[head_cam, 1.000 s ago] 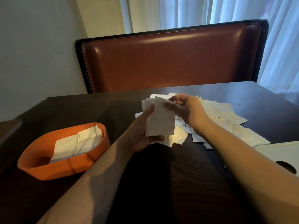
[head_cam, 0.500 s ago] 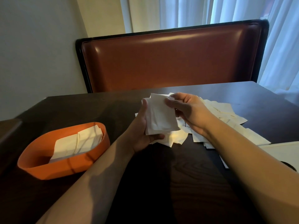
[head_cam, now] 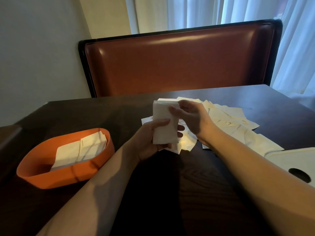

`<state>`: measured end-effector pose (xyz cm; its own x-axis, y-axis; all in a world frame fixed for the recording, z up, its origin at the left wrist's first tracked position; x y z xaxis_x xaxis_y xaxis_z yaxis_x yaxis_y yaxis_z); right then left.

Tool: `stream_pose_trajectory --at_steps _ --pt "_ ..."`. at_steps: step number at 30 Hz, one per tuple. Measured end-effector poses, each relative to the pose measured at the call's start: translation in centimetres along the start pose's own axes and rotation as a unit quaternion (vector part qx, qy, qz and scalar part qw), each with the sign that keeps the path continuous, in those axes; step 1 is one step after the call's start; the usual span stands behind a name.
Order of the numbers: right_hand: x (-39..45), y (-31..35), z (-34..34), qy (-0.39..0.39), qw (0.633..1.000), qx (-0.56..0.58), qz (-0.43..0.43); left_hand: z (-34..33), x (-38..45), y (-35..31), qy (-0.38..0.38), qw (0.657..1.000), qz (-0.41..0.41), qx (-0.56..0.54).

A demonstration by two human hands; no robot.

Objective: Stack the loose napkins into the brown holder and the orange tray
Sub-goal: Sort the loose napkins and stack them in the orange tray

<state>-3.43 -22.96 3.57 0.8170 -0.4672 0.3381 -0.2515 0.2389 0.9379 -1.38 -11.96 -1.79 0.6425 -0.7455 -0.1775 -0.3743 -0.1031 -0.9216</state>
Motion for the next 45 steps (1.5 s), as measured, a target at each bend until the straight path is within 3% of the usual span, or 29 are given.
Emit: stream_pose_trajectory --at_steps 6,10,13,17,21,23,30,36,45 --pt "0.8 0.4 1.8 -0.062 0.995 -0.065 0.049 2.3 0.5 -1.8 -0.106 0.988 -0.079 -0.079" --pt "0.6 -1.3 0.3 0.019 0.979 -0.185 0.083 5.0 0.7 -2.9 -0.182 0.964 -0.131 -0.145" --pt "0.0 -2.6 -1.3 0.086 0.96 -0.248 0.1 5.9 0.7 -2.8 -0.222 0.956 -0.137 -0.13" --pt "-0.1 -3.1 -1.7 0.097 0.939 -0.308 0.117 6.2 0.7 -2.4 -0.238 0.952 -0.124 -0.148" --pt "-0.6 -4.5 -2.7 0.125 0.933 -0.33 0.073 6.5 0.7 -2.4 -0.255 0.948 -0.125 -0.143" --pt "-0.4 -4.7 -3.1 0.101 0.926 -0.353 0.082 6.9 0.7 -2.2 -0.271 0.944 -0.128 -0.138" --pt "0.3 -3.3 -2.6 0.016 0.929 -0.347 0.127 8.5 0.5 -2.5 -0.329 0.923 -0.149 -0.132" --pt "-0.8 -2.9 -4.2 0.094 0.936 -0.307 0.145 8.8 0.3 -2.3 -0.353 0.916 -0.147 -0.127" --pt "0.8 -2.8 -2.7 0.01 0.934 -0.312 0.172 8.7 0.2 -2.3 -0.353 0.914 -0.15 -0.133"
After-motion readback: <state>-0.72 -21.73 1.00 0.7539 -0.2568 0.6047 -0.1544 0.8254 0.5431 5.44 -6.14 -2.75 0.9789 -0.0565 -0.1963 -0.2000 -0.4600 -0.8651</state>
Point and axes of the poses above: each hand's wrist, its own x-axis towards the middle knuckle, its own z-axis out of the back of the hand, y = z × x, the point moved 10 cm from there along x, towards the middle knuckle, and after that the axes turned 7 degrees about -y, right-handed, at the moved point
